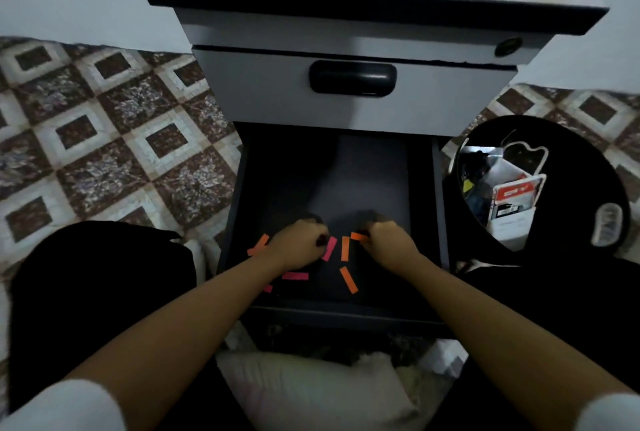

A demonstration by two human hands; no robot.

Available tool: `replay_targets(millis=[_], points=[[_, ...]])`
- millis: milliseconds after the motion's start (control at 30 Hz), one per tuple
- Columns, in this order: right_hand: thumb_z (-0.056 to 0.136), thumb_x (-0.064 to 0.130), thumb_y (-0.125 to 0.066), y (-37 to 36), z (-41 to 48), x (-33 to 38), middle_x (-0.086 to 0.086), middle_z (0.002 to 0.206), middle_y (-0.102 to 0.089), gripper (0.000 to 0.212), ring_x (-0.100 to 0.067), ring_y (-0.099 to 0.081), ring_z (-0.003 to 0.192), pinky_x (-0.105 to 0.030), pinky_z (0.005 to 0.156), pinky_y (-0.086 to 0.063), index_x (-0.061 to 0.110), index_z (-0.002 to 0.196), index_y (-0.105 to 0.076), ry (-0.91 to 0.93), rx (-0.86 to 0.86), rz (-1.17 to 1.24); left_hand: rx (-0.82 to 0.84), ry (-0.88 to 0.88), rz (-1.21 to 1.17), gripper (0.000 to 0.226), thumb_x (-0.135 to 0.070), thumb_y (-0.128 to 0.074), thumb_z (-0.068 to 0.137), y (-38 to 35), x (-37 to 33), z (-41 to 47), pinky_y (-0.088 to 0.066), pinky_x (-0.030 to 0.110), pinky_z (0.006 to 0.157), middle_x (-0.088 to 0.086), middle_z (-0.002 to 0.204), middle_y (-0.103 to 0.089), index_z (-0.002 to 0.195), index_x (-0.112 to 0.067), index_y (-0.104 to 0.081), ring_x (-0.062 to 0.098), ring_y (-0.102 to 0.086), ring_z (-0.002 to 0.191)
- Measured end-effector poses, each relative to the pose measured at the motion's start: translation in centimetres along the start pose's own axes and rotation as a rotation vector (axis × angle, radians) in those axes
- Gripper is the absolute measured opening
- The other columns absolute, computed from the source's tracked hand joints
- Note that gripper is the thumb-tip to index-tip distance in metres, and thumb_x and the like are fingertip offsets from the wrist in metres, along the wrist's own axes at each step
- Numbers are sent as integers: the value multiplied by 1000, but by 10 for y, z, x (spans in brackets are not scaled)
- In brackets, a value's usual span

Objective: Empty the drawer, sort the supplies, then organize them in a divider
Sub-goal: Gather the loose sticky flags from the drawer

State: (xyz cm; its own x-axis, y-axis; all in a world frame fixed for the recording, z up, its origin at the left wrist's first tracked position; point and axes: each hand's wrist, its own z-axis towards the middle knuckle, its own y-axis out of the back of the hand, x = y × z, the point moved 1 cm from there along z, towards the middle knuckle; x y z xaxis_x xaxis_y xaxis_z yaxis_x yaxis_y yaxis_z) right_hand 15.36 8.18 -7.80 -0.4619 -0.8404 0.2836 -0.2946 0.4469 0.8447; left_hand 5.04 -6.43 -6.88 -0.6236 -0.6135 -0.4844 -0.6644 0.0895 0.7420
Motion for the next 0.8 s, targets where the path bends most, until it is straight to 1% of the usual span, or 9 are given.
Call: replay_targets(millis=[133,267,333,367,467,533,633,700,800], points=[[92,10,-46,-8,3,0,-15,126,-48,28,-31,-50,113,-37,88,-45,5,119,-53,-36,-23,-41,7,17,53,27,-20,-55,89,-10,-2,6,-47,35,87,8,116,-54,114,-12,-60,25,-55,107],[92,9,-44,-12,7,1,-16,126,-47,28,-32,-44,118,-39,96,-40,2,119,-51,-30,-5,-78,28,28,62,25,-22,-56,89,-8,6,10,-47,34,88,8,115,-55,111,-12,-61,24,-55,105],[91,10,-46,-11,8,1,-17,126,-48,29,-32,-44,118,-39,97,-39,1,118,-51,-23,11,-69,4,46,50,25,-20,-57,89,-3,13,9,-46,33,89,10,115,-56,112,-11,-61,24,-56,105],[90,11,-47,-10,8,0,-17,125,-49,29,-32,-45,116,-39,96,-39,1,117,-51,-17,18,-68,-22,65,53,26,-18,-56,89,-1,17,7,-46,33,90,12,116,-56,113,-9,-60,26,-56,106],[90,15,-48,-8,5,0,-16,122,-53,28,-31,-50,112,-37,92,-40,4,116,-50,16,34,-82,-128,204,90,32,-10,-52,87,3,32,1,-44,40,94,23,119,-51,118,1,-52,39,-53,110],[90,18,-49,-8,4,1,-15,120,-54,28,-30,-51,111,-37,90,-40,5,115,-50,43,31,-88,-134,304,111,37,-4,-49,85,0,39,-5,-43,44,96,26,123,-45,121,5,-45,42,-50,112],[91,23,-49,-6,6,2,-12,120,-53,30,-29,-50,111,-35,90,-39,7,117,-51,100,8,-90,-79,404,155,41,1,-48,86,-8,44,-17,-41,39,96,26,131,-36,126,6,-38,40,-46,116],[92,25,-49,-6,6,3,-10,121,-51,32,-27,-48,114,-35,92,-39,10,119,-53,151,0,-99,-78,455,170,42,2,-47,87,-13,46,-22,-41,38,97,25,135,-31,128,5,-35,38,-44,119],[93,28,-47,-7,5,5,-7,124,-49,35,-26,-45,118,-37,95,-38,14,124,-54,221,37,-135,-104,482,169,39,2,-46,88,-16,50,-24,-43,36,93,24,133,-33,126,3,-36,36,-47,117]])
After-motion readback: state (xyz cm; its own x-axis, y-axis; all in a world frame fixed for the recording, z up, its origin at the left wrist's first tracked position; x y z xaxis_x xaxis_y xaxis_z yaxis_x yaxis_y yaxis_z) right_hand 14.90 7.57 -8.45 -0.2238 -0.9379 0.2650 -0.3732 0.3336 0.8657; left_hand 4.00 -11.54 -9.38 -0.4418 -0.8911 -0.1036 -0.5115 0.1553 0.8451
